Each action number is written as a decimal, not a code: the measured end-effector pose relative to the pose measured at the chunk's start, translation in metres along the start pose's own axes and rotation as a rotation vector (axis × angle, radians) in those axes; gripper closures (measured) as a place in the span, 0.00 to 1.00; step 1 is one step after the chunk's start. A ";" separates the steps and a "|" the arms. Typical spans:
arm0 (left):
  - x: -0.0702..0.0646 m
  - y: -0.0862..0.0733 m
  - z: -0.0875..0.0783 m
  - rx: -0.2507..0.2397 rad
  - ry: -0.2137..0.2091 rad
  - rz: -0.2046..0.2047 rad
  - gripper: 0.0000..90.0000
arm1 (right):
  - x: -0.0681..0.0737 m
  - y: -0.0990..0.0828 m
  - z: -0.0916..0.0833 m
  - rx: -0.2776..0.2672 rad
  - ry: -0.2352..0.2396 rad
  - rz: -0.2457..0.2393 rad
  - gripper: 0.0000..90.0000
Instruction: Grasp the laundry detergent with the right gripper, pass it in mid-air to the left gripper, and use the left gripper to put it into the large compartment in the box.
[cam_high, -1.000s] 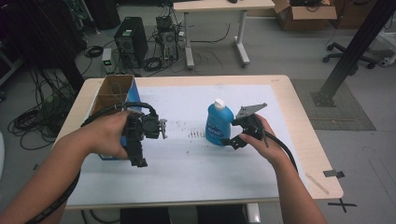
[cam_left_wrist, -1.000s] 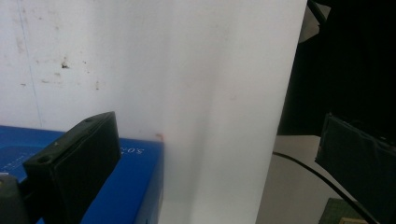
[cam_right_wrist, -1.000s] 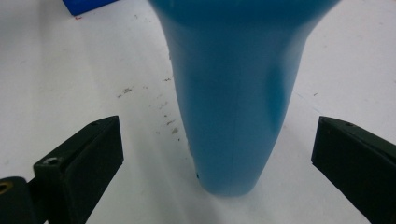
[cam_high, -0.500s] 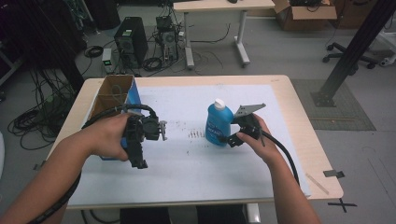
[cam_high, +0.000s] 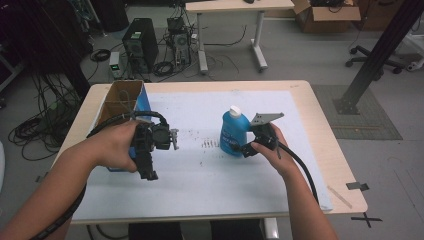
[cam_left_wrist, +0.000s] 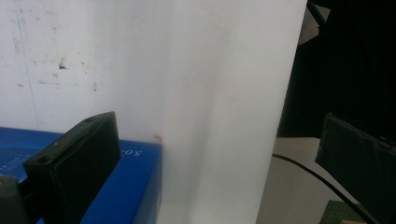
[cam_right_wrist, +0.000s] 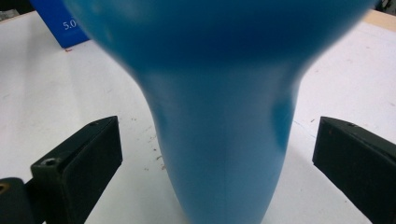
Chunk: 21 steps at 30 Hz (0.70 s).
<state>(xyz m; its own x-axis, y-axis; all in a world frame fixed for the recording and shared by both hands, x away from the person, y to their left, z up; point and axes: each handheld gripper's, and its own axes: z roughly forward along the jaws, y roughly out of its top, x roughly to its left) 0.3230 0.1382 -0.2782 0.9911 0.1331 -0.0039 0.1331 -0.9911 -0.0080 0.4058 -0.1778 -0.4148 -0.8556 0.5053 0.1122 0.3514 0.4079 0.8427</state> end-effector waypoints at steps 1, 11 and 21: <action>0.000 0.000 -0.001 -0.001 -0.001 0.000 0.00 | 0.000 -0.001 0.001 -0.002 -0.002 0.005 0.02; 0.000 0.002 -0.001 -0.005 -0.001 0.000 0.00 | 0.001 -0.002 0.005 -0.043 -0.013 0.016 0.02; 0.002 0.005 0.001 -0.007 -0.006 0.005 0.00 | 0.004 -0.004 0.007 -0.074 -0.036 0.009 0.02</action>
<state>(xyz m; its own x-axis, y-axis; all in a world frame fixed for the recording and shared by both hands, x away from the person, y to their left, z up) 0.3251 0.1337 -0.2796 0.9917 0.1282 -0.0101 0.1282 -0.9917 -0.0008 0.4035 -0.1719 -0.4218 -0.8381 0.5358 0.1021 0.3287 0.3469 0.8784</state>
